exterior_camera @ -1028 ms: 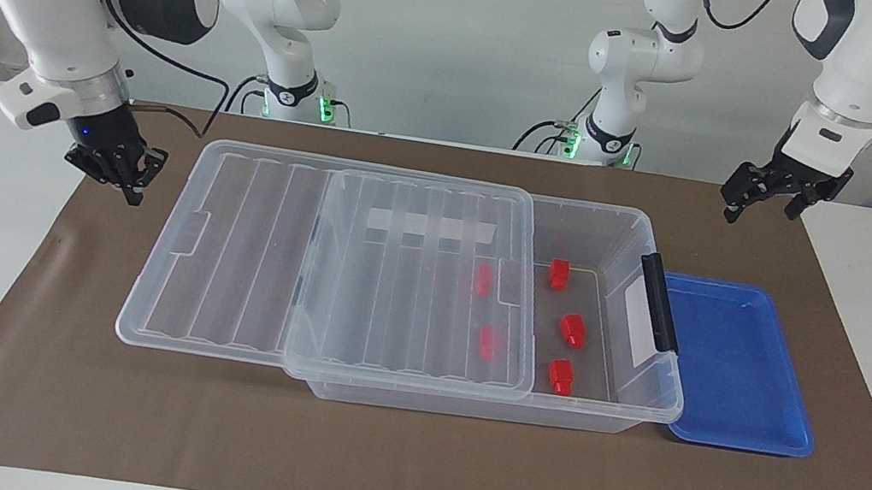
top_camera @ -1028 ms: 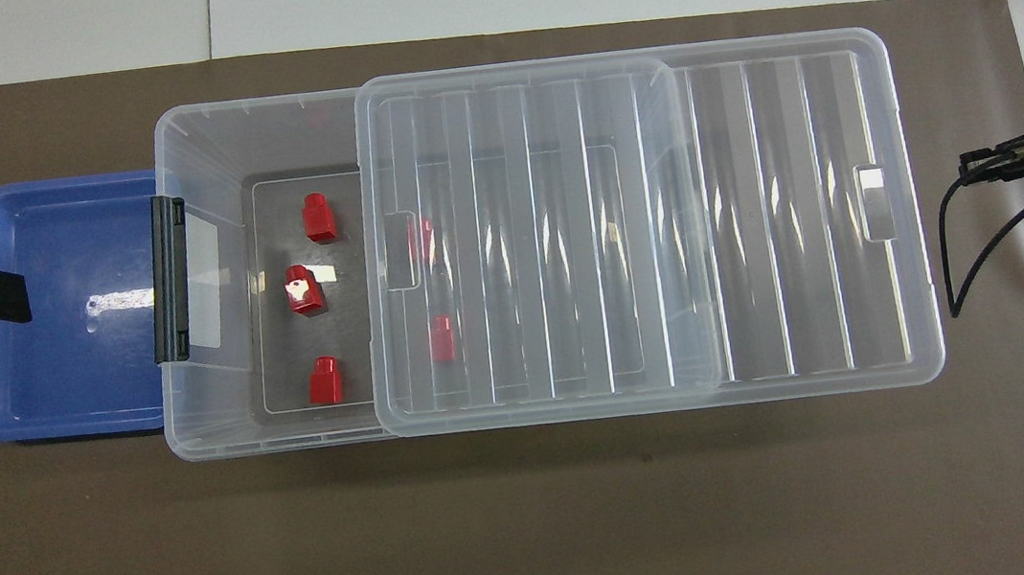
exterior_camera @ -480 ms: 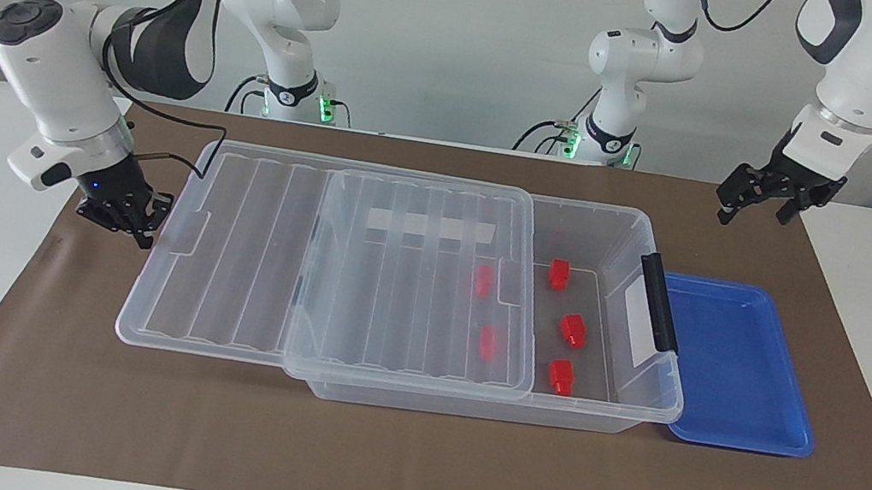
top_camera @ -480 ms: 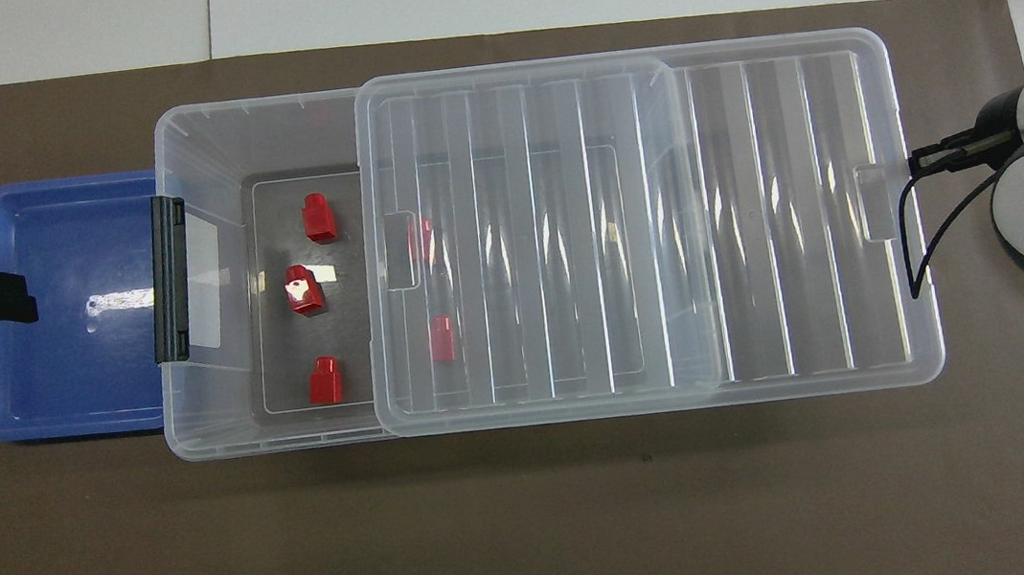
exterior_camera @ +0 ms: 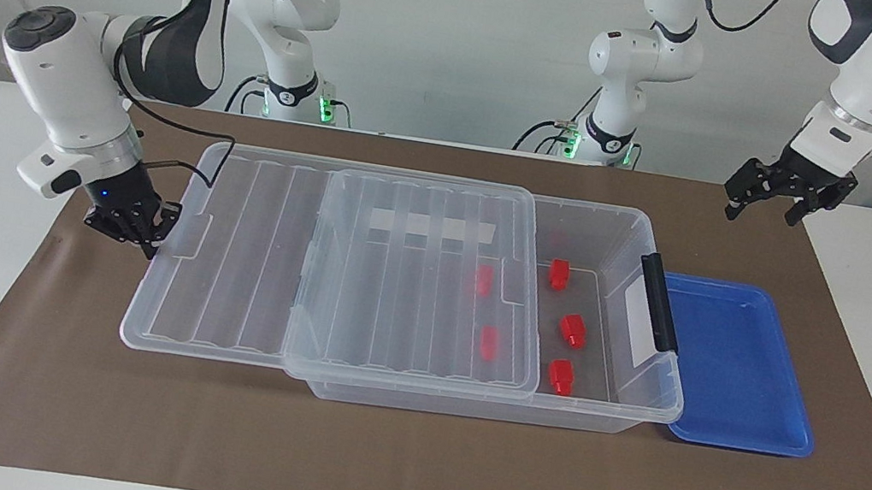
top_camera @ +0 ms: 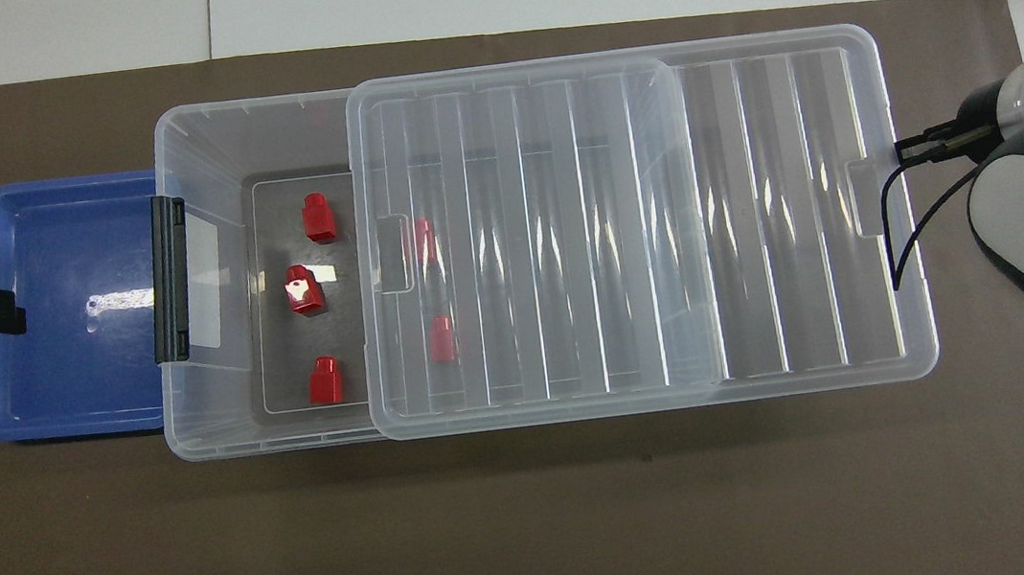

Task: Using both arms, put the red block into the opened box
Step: 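Slide the lid back over the box with the right gripper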

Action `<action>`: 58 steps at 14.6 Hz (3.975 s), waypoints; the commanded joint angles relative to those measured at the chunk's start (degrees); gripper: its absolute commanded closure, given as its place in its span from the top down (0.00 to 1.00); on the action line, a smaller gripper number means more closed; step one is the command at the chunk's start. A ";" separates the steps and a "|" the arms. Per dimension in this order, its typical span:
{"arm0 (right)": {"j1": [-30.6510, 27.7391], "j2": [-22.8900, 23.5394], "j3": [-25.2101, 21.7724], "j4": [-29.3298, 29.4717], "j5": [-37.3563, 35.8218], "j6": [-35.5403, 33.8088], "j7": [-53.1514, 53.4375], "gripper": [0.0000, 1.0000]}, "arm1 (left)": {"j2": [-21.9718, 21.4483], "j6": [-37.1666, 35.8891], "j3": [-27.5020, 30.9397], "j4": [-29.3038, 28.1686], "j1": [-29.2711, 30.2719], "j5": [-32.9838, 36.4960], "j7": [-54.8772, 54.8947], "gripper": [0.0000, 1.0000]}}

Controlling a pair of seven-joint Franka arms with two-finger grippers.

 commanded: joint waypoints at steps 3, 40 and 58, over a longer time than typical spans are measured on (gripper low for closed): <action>2.44 0.53 1.19 0.25 1.94 1.45 4.18 0.00 | -0.75 -0.54 -0.61 -0.33 0.77 0.78 1.44 1.00; 14.14 0.27 1.36 -0.63 4.84 0.66 19.92 0.00 | -0.66 -0.97 0.53 -0.42 -3.17 0.87 1.35 1.00; 14.58 0.09 1.28 -0.72 6.78 -0.48 20.01 0.00 | -0.75 -0.80 8.36 0.02 -9.07 0.96 1.70 1.00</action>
